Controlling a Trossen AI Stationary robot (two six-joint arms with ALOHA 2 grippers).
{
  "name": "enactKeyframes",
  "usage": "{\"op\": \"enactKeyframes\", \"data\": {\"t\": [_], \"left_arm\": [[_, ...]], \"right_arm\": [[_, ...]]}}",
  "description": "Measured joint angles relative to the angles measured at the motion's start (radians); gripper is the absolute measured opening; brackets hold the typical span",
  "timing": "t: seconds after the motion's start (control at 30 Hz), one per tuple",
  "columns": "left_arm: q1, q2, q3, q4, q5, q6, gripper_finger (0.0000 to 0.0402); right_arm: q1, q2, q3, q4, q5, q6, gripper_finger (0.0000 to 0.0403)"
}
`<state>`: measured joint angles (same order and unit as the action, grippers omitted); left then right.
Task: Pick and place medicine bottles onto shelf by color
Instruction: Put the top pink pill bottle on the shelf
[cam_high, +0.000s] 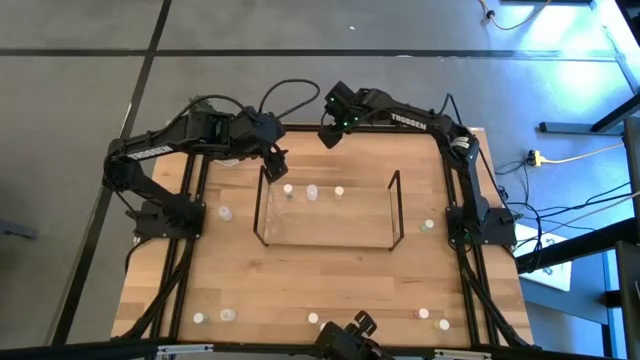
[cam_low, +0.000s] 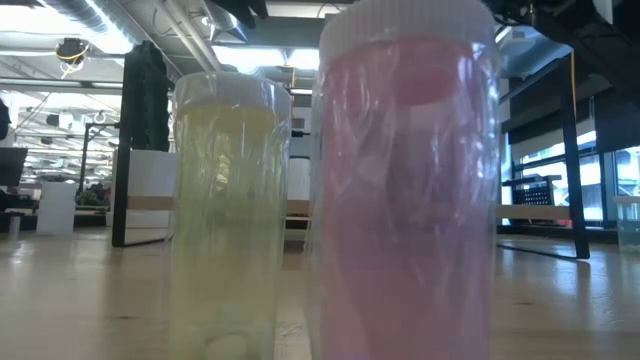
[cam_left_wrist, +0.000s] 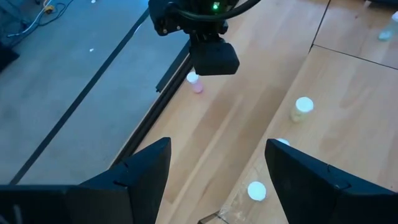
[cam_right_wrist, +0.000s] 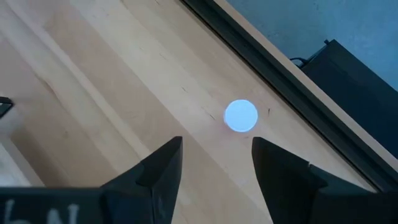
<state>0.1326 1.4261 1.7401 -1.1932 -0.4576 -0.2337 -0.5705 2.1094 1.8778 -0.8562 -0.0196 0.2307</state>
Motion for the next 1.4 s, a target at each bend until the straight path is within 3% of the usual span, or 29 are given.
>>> {"op": "enactKeyframes", "data": {"t": [1.4], "left_arm": [[0.000, 0.000, 0.000, 0.001, 0.002, 0.000, 0.0255]], "right_arm": [[0.011, -0.001, 0.001, 0.082, 0.002, 0.028, 0.0207]]}}
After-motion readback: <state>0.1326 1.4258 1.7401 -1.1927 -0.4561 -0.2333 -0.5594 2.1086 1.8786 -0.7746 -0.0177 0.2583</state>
